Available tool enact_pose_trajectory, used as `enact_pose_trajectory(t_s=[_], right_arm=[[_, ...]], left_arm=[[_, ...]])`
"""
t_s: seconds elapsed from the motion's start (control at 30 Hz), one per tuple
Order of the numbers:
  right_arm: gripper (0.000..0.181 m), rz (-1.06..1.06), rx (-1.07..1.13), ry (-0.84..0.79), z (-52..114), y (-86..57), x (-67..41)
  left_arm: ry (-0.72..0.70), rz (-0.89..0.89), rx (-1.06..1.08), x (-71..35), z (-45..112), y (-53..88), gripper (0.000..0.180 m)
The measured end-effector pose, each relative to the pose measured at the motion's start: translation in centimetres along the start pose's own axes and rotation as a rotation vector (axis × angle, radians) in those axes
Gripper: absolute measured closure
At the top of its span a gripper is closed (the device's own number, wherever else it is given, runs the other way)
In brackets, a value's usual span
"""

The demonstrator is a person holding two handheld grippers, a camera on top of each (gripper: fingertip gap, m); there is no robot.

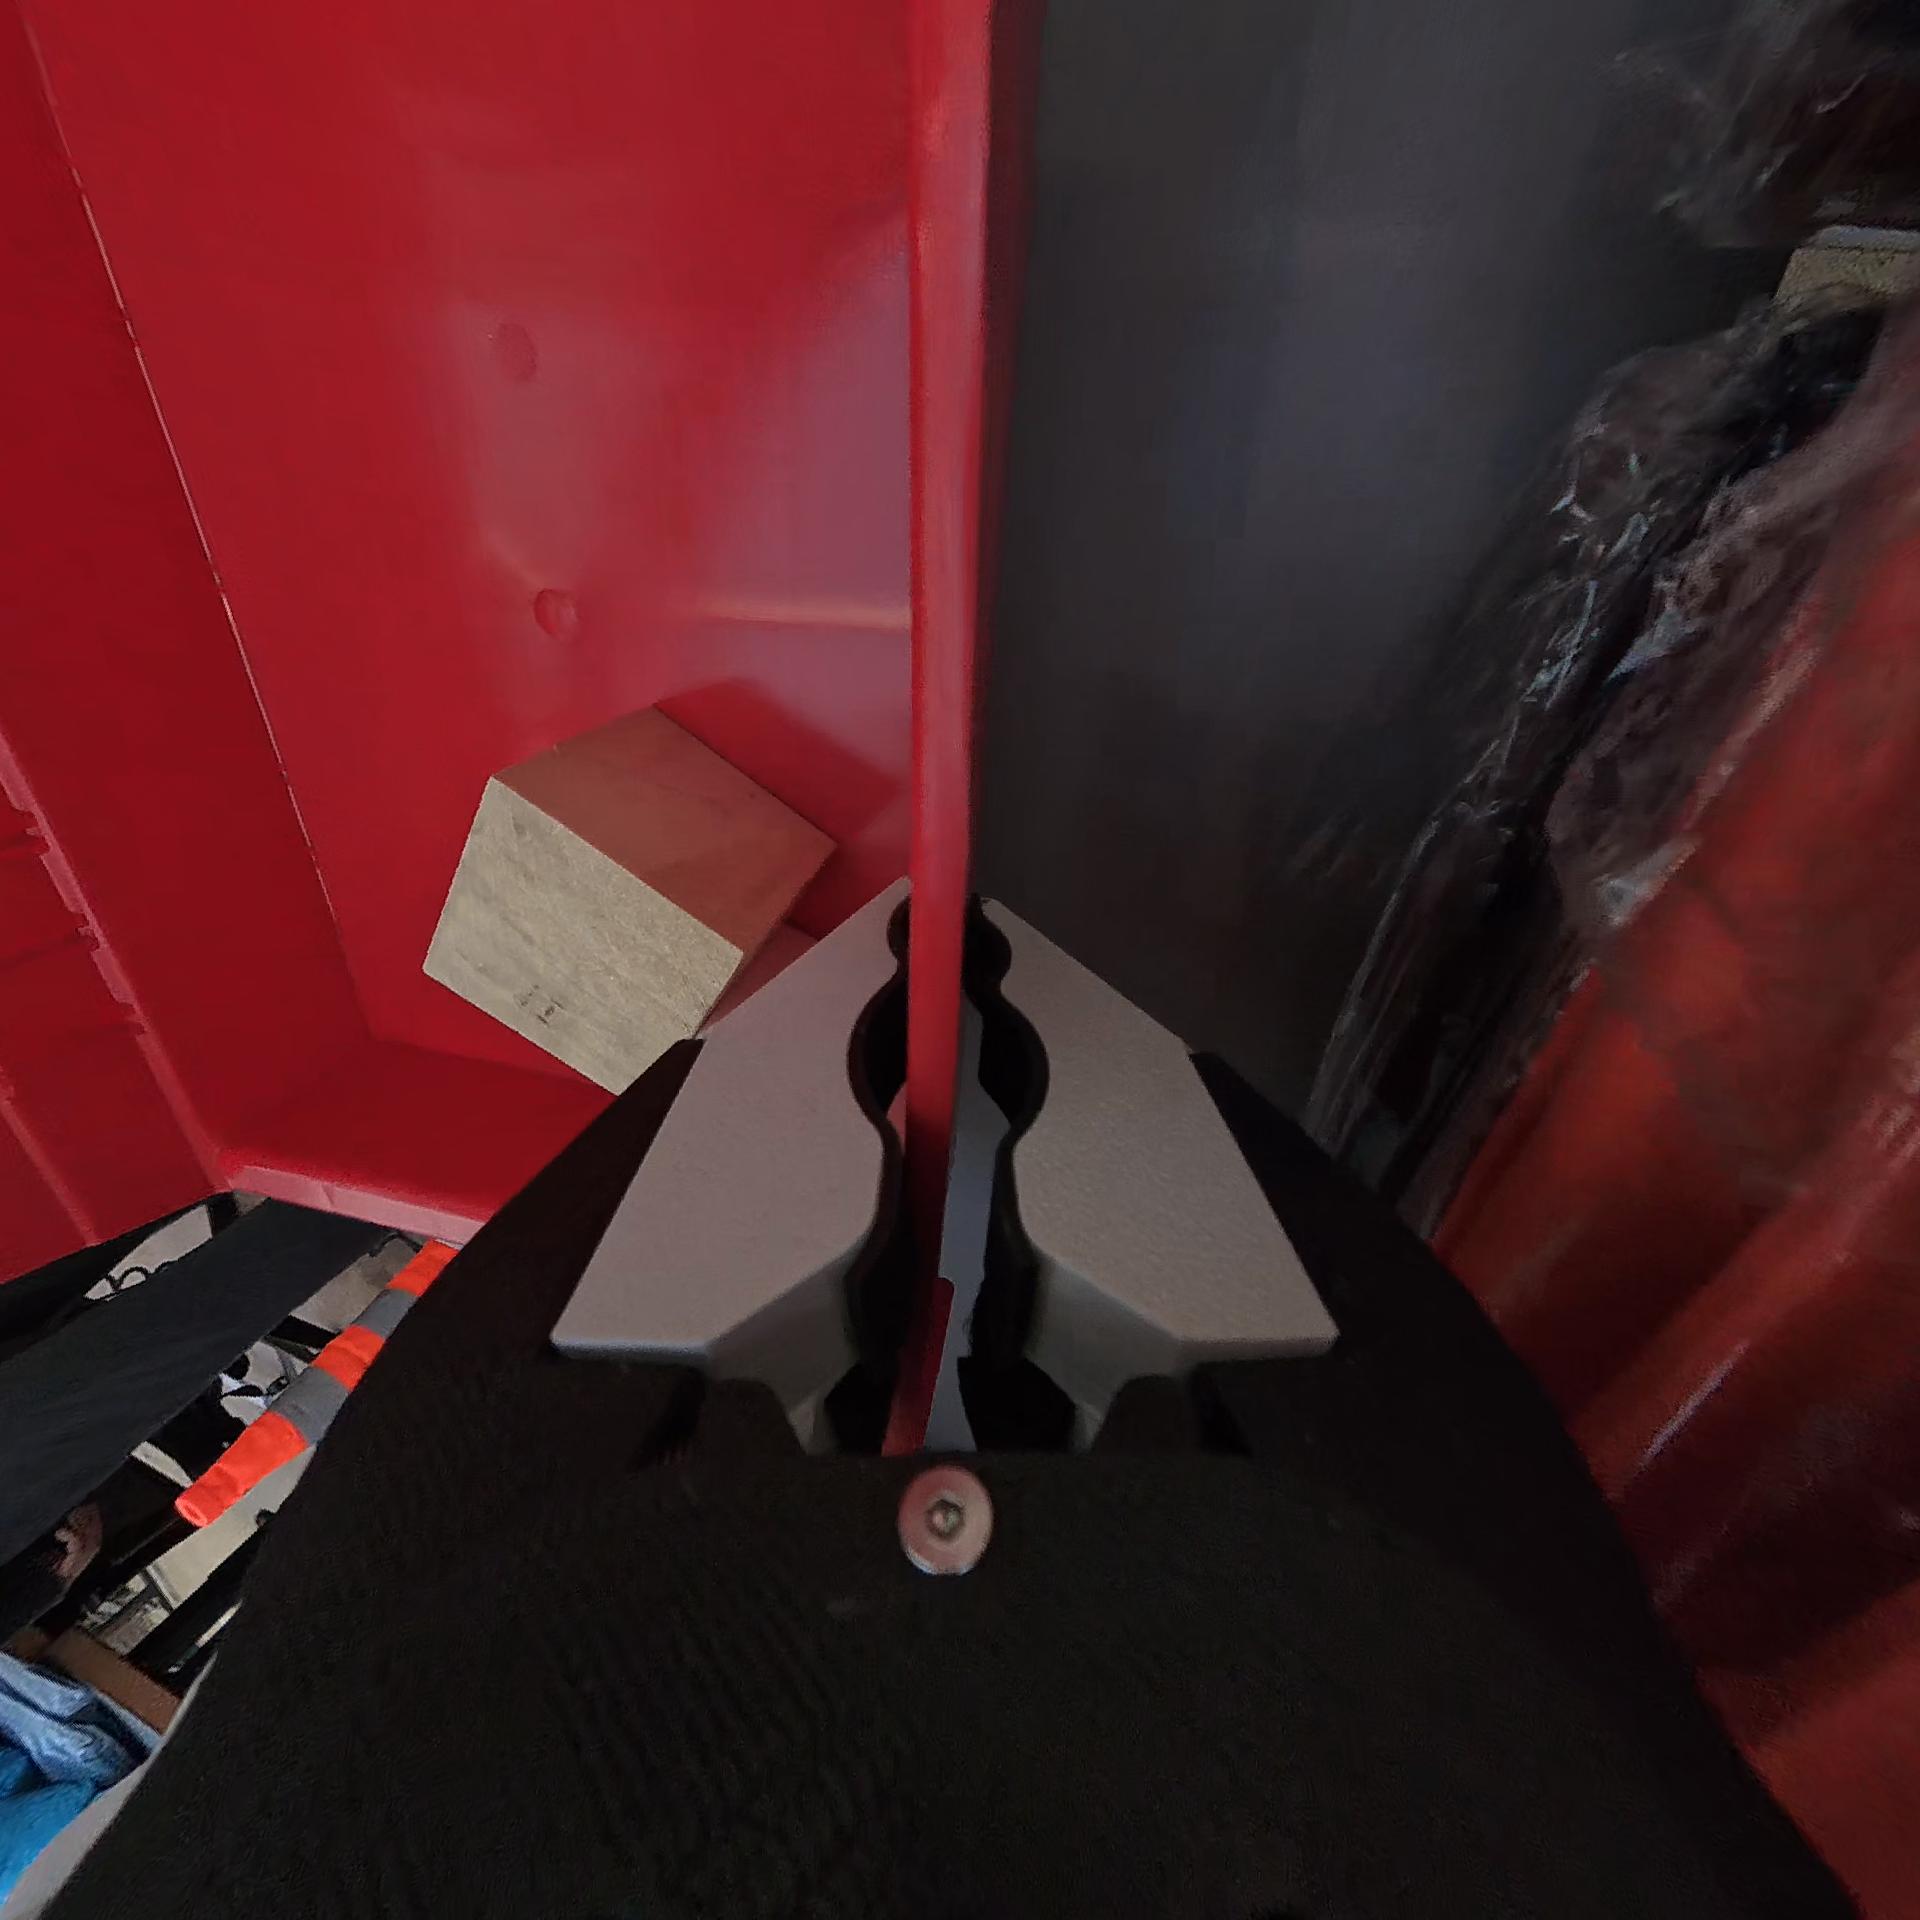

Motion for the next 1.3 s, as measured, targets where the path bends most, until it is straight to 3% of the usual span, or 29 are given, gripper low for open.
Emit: enact_pose_trajectory(t_s=[0.17, 0.33, 0.4, 0.57, 0.83, 0.93, 1.03, 1.13, 1.2, 1.27, 1.3], right_arm=[[0.178, -0.015, -0.004, -0.014, -0.3, 0.2, 0.5], [0.178, -0.02, -0.018, -0.038, -0.9, 0.2, 0.4], [0.178, -0.018, -0.028, -0.043, -1.0, 0.2, 0.3], [0.178, -0.037, -0.031, -0.044, -1.0, 0.4, 0.2], [0.177, -0.073, 0.008, -0.043, -0.8, -0.1, -0.3], [0.177, -0.072, 0.016, -0.041, -0.6, -0.4, -0.4], [0.178, -0.071, 0.015, -0.042, -0.6, -0.3, -0.6], [0.177, -0.067, 0.005, -0.045, -1.0, -0.1, -0.7], [0.178, -0.055, -0.007, -0.041, -1.3, 0.2, -0.7], [0.178, -0.056, -0.008, -0.041, -1.6, 0.6, -0.7], [0.178, -0.061, -0.006, -0.045, -1.8, 0.7, -0.7]], left_arm=[[0.224, 0.077, -0.005, 0.2, 6.8, 3.4, 0.061], [0.391, 0.117, 0.032, 2.6, 9.8, 3.6, 0.072], [0.424, 0.136, 0.01, 3.3, 10.3, 3.8, 0.085], [0.377, 0.165, -0.049, 2.1, 9.3, 4.6, 0.1], [0.145, 0.091, 0.023, 0.3, -3.8, -1.4, 0.101], [0.169, 0.065, 0.209, 5.2, -9.7, -8.4, 0.1], [0.21, 0.087, 0.248, 11.7, -11.3, -13.4, 0.099], [0.273, 0.087, 0.275, 17.0, -9.1, -15.9, 0.093], [0.285, 0.048, 0.307, 18.4, -7.6, -16.4, 0.079], [0.241, 0.016, 0.312, 17.2, -7.0, -15.5, 0.069], [0.197, 0.002, 0.299, 15.7, -6.9, -14.4, 0.072]])
Point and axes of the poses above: each gripper's, where its closed fingertips meet, z out along the fingers, x out of its underside, y = z × x across the jaws, the point moved 2 cm from there along -z, back along the fingers, and after that the axes turned 2 degrees about z, right-handed, at the moved point
